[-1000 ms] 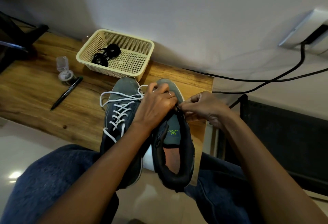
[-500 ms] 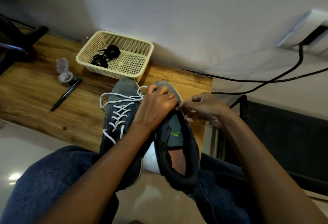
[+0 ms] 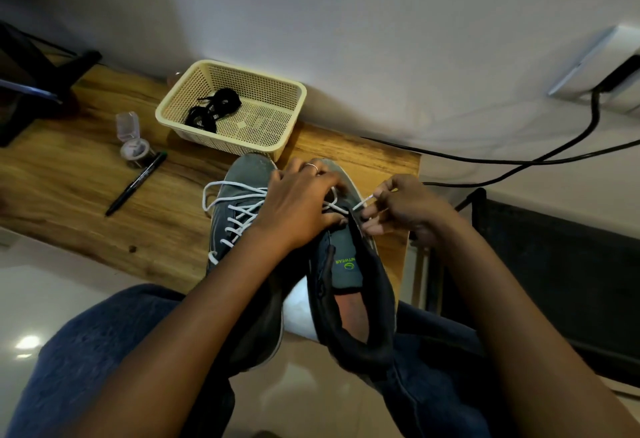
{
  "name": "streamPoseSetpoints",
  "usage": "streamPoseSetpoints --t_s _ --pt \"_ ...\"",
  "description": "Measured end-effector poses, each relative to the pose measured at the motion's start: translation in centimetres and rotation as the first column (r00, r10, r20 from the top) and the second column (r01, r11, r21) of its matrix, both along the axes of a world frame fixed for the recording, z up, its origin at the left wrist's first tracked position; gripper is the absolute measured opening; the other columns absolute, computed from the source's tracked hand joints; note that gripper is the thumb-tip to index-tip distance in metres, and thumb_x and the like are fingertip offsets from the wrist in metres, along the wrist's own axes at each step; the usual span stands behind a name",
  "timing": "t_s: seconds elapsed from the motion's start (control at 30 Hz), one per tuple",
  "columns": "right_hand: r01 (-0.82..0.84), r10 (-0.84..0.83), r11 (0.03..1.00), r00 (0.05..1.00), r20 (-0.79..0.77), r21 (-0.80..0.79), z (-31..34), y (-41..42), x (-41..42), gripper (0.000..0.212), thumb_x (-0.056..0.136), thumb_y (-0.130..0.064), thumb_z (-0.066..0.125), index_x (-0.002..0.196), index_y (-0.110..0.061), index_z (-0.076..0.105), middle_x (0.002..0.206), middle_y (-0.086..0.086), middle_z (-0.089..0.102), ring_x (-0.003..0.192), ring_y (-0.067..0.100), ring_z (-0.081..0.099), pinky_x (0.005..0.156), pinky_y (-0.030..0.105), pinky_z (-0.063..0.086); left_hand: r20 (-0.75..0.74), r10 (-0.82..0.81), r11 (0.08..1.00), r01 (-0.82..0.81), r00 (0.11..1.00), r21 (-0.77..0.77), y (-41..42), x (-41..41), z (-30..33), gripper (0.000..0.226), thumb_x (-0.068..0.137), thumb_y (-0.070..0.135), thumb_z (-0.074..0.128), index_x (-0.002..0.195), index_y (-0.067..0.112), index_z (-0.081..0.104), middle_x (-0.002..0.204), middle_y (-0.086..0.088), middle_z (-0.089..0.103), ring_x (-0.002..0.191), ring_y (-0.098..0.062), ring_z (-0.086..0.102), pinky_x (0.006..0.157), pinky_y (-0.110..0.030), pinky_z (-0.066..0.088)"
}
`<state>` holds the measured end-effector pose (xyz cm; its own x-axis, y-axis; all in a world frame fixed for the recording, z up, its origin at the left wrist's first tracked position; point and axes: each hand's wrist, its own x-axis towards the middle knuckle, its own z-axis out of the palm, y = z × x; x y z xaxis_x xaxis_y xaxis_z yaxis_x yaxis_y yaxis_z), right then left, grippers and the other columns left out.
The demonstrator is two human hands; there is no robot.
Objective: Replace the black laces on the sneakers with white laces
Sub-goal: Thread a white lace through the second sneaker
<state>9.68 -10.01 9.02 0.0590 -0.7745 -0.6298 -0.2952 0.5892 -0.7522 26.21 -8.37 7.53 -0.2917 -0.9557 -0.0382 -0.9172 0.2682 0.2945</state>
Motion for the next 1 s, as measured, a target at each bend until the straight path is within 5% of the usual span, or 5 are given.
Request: streamPoseSetpoints --t_s 0.3,0.53,0.7,0.9,1.0 --pt "-0.223 0.198 0.967 0.962 -0.189 -0.123 0.1 0.0 0.7 0.023 0.085 -0.008 0.070 0.103 -0.004 0.057 0.087 0.021 0.065 0.059 0.023 0.064 0.055 0.032 0.059 0.021 0.073 0.997 -0.072 0.997 -0.031 0.6 -0.1 0.7 0.040 0.081 0.048 0.067 0.118 0.039 0.056 0.137 0.006 0.046 0.128 -0.017 0.032 0.098 -0.038 0.025" --pt "-0.207 0.159 0.964 0.952 -0.263 -0.165 -0.3 -0.3 1.6 0.012 0.091 -0.001 0.060 0.080 -0.003 0.058 0.073 0.016 0.064 0.057 0.019 0.062 0.055 0.029 0.055 0.059 0.107 0.994 -0.106 0.993 -0.008 0.7 0.0 0.6 0.042 0.082 0.050 0.065 0.120 0.034 0.058 0.137 0.005 0.049 0.127 -0.019 0.035 0.098 -0.038 0.025" --pt "0.092 -0.105 0.967 0.994 -0.040 -0.237 0.4 -1.1 0.9 0.018 0.097 -0.002 0.050 0.080 -0.006 0.047 0.068 0.014 0.057 0.039 0.012 0.056 0.039 0.023 0.050 0.030 0.117 0.993 -0.117 0.993 -0.014 0.6 0.1 0.5 0.037 0.081 0.050 0.065 0.115 0.036 0.059 0.131 0.010 0.053 0.123 -0.016 0.037 0.098 -0.038 0.024" --pt "-0.216 0.197 0.969 0.969 -0.151 -0.121 -0.3 -0.4 1.3 0.018 0.082 -0.005 0.073 0.076 -0.005 0.056 0.063 0.012 0.058 0.050 0.016 0.057 0.046 0.023 0.054 0.026 0.101 0.995 -0.101 0.995 -0.010 0.7 0.2 0.4 0.036 0.083 0.050 0.064 0.114 0.034 0.059 0.127 0.008 0.055 0.122 -0.018 0.037 0.098 -0.039 0.021" --pt "-0.180 0.139 0.969 0.963 -0.233 -0.168 -0.9 -0.9 1.6 0.020 0.085 -0.001 0.068 0.069 -0.003 0.056 0.055 0.009 0.059 0.044 0.013 0.058 0.048 0.024 0.053 0.018 0.103 0.995 -0.103 0.994 -0.010 0.7 0.3 0.4 0.034 0.083 0.050 0.064 0.112 0.034 0.060 0.127 0.007 0.055 0.123 -0.018 0.037 0.099 -0.039 0.021"
